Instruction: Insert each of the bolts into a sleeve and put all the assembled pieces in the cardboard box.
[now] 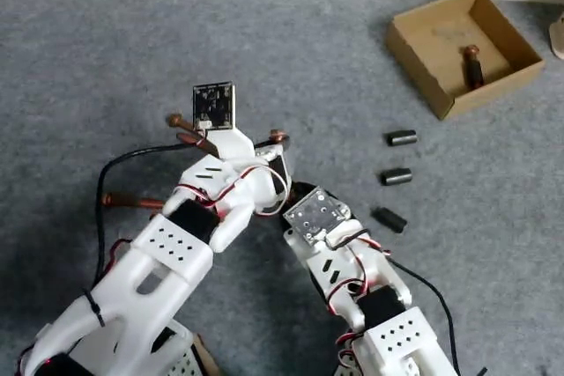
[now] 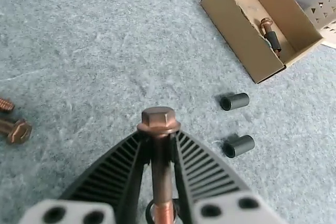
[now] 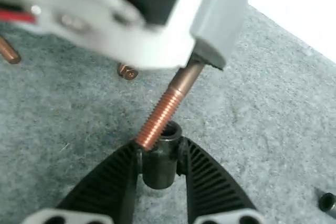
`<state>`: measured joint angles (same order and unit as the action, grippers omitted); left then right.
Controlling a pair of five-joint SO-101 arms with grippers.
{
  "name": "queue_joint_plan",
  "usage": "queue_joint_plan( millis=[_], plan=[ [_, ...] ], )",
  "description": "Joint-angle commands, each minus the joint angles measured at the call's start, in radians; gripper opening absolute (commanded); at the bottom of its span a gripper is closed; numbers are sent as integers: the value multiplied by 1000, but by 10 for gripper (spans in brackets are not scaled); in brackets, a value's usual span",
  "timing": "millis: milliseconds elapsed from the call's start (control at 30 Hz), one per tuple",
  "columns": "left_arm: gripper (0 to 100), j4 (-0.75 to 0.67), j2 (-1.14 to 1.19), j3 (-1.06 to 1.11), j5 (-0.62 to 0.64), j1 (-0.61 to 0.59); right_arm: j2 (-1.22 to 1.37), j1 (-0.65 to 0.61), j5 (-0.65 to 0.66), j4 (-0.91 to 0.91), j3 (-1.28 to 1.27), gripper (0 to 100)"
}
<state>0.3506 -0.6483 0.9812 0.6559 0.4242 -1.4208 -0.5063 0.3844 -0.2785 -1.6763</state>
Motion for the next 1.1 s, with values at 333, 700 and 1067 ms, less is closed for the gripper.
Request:
queue_joint_plan(
  millis=[333,700,1067],
  plan=[
    [5,-28,-64,-127,-5,-87,-21,4,9,28,-114,5],
    [5,-31,-185,-1,-11,-8,-21,4,6,30,-114,5],
    [5,-158,-38,19,-11,-12,-21,4,5,30,-114,5]
  ],
)
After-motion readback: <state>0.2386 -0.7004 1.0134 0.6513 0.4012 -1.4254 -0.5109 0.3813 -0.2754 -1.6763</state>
